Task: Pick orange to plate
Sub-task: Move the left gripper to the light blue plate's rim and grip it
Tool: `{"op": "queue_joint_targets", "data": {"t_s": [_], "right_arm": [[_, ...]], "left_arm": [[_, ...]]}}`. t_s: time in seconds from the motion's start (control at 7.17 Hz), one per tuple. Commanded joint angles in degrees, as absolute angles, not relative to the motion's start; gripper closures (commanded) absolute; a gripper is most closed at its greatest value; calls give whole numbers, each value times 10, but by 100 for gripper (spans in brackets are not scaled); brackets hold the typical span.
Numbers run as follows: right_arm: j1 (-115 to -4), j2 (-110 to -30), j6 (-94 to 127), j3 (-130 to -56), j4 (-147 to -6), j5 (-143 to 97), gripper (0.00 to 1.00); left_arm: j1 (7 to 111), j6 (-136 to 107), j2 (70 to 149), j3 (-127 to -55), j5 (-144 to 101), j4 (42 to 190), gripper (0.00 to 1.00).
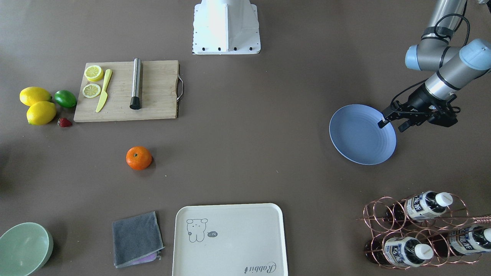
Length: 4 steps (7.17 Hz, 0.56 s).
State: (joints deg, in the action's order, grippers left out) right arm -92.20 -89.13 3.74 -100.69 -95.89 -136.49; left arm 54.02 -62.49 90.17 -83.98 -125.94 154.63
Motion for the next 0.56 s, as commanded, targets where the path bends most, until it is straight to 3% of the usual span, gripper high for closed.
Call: {"op": "queue_joint_targets", "data": {"t_s": [0.0, 0.42], "right_arm": [[-922, -892, 39, -1006, -959, -1365, 0], [-922, -893, 39, -1009, -959, -1365, 0]], "left_arm": [[539, -625, 903, -833, -1259, 1546, 3], [514, -625, 904, -820, -1259, 1548, 3]]}}
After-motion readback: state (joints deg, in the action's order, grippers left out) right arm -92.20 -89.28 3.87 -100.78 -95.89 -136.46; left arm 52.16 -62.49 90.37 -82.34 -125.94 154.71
